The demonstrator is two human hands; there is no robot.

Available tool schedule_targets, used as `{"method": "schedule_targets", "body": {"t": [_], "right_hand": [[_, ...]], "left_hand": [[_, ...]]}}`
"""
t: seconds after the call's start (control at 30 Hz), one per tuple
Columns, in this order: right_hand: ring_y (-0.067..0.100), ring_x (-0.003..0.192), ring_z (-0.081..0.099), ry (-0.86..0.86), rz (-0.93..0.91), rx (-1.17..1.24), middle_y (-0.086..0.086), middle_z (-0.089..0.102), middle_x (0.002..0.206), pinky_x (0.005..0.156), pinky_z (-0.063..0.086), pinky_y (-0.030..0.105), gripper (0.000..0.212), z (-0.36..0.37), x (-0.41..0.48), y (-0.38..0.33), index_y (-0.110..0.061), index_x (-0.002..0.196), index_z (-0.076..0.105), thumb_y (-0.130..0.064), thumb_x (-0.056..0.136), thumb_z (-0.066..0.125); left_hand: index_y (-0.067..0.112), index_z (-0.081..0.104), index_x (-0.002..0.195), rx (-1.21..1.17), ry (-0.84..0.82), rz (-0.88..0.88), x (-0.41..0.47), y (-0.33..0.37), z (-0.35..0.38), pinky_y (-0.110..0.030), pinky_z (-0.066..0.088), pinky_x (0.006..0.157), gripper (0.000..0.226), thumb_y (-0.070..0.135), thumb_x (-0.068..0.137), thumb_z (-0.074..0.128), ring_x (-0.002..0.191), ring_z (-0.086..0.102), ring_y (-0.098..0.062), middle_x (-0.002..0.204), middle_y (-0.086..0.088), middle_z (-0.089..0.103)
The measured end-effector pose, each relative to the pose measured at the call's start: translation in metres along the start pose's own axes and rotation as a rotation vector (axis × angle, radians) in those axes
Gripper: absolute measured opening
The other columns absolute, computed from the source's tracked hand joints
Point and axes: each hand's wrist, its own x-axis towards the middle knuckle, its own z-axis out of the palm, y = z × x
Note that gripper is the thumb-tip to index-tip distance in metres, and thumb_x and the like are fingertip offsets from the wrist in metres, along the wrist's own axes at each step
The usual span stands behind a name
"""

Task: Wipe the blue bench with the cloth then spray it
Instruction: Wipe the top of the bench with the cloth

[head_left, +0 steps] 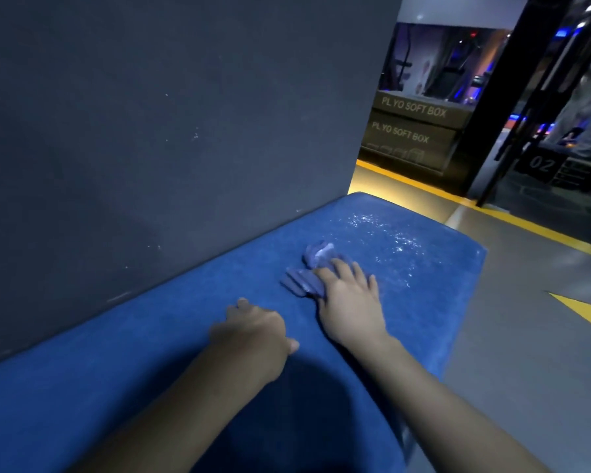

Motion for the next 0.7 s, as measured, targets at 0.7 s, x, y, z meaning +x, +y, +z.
{"method": "schedule_targets", "body": {"t": [0.7], "right_hand": [[0.024, 0.145, 0.014, -0.042, -0.072, 0.038, -0.006, 0.025, 0.154, 0.118, 0.007, 0.045, 0.048, -0.007, 0.007, 0.040, -0.034, 0.137, 0.037, -0.023, 0.091, 0.042]], "left_hand": [[0.004, 0.044, 0.133, 0.140, -0.124, 0.144, 0.037, 0.027, -0.019, -0.033, 0.029, 0.109, 0.071, 0.059, 0.087, 0.047, 0.138, 0.024, -0.031, 0.149, -0.022, 0.027]]}}
